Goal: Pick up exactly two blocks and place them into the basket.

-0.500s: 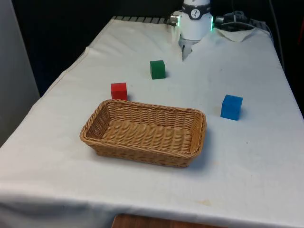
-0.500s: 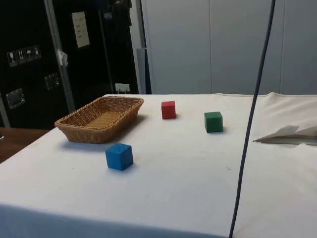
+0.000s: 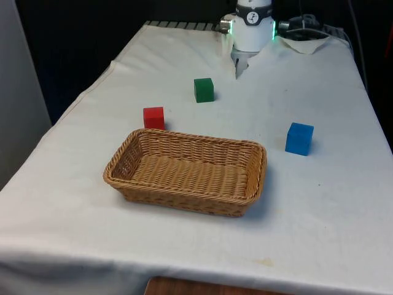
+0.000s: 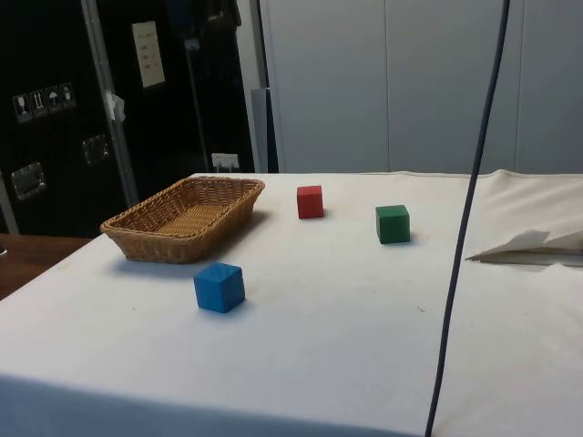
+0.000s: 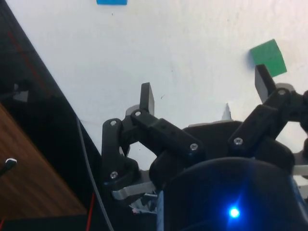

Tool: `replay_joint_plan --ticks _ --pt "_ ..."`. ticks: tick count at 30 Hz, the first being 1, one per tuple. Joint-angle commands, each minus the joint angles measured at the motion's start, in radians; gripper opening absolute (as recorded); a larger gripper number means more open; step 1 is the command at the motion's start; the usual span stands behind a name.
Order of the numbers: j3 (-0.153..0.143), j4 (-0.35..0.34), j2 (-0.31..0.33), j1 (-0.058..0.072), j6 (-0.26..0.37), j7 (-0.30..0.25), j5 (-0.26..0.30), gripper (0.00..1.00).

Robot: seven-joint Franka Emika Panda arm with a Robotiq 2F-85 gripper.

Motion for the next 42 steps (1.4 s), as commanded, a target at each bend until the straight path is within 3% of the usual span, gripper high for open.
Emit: replay_joint_plan --ticks 1,2,6,8,9,10,14,15,16,17,22,23,24,25,31,32,33,40,41,42 --pt "0.002 -0.004 0.001 0.000 0.009 0.005 0.000 1.00" --pt "0.000 -0.013 -0.001 0.006 0.035 0.019 -0.005 1.00" --pt "0.013 -0.037 -0.002 0.008 0.076 0.045 -0.004 1.00" --pt "0.019 -0.046 -0.003 0.008 0.091 0.054 -0.005 1.00" --pt "0.021 -0.035 0.001 0.000 0.066 0.042 0.000 1.00" --pt "0.023 -0.051 -0.004 0.009 0.100 0.060 -0.005 1.00" --pt "0.041 -0.071 -0.007 0.011 0.134 0.080 -0.005 1.00" --pt "0.051 -0.081 -0.008 0.011 0.150 0.090 -0.006 1.00" --pt "0.053 -0.068 -0.001 0.001 0.122 0.078 0.000 1.00" --pt "0.056 -0.088 -0.009 0.012 0.160 0.095 -0.006 1.00" --pt "0.089 -0.128 -0.013 0.014 0.212 0.121 -0.010 1.00" --pt "0.094 -0.134 -0.014 0.013 0.220 0.124 -0.010 1.00" --pt "0.099 -0.119 -0.004 0.001 0.194 0.112 0.000 1.00" --pt "0.101 -0.142 -0.014 0.014 0.230 0.129 -0.010 1.00" --pt "0.139 -0.190 -0.013 0.013 0.294 0.156 -0.009 1.00" --pt "0.144 -0.177 -0.005 0.002 0.271 0.145 0.000 1.00" --pt "0.145 -0.197 -0.012 0.012 0.303 0.160 -0.009 1.00" --pt "0.185 -0.248 -0.007 0.009 0.377 0.192 -0.003 1.00" --pt "0.190 -0.240 -0.005 0.002 0.358 0.184 0.000 1.00" --pt "0.194 -0.260 -0.005 0.007 0.395 0.200 -0.001 1.00"
